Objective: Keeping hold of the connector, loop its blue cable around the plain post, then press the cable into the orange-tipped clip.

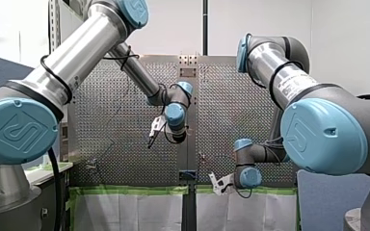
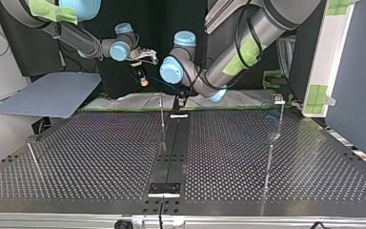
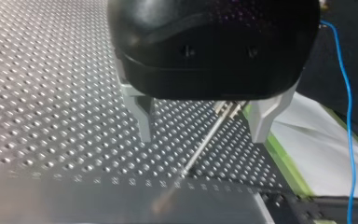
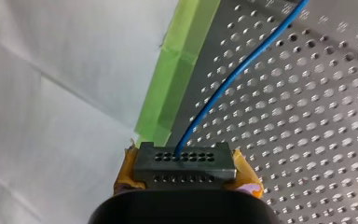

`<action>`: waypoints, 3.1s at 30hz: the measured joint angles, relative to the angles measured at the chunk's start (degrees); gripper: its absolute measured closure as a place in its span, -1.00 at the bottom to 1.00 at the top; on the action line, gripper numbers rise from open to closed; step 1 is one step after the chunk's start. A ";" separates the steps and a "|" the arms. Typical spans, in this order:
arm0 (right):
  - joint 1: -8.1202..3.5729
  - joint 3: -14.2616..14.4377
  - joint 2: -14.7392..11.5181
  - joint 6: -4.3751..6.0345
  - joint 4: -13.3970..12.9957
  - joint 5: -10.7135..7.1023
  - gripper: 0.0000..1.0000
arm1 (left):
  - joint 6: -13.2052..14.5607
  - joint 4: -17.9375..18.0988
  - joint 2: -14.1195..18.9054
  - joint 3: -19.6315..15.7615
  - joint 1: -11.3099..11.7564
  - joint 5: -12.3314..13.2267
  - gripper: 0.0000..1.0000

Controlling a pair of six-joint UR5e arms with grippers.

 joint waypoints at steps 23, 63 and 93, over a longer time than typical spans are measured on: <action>-0.73 -0.09 0.15 0.02 -4.74 -9.33 1.00 | 2.51 -12.88 -8.31 11.50 2.55 0.10 -0.96; -0.24 -0.50 0.57 -0.37 -4.34 -9.58 1.00 | 2.39 -34.36 -19.49 25.23 6.36 7.28 -0.96; 0.14 -0.88 0.72 -1.24 -3.23 -9.57 1.00 | -1.36 -41.64 -25.41 32.45 7.03 16.25 -0.96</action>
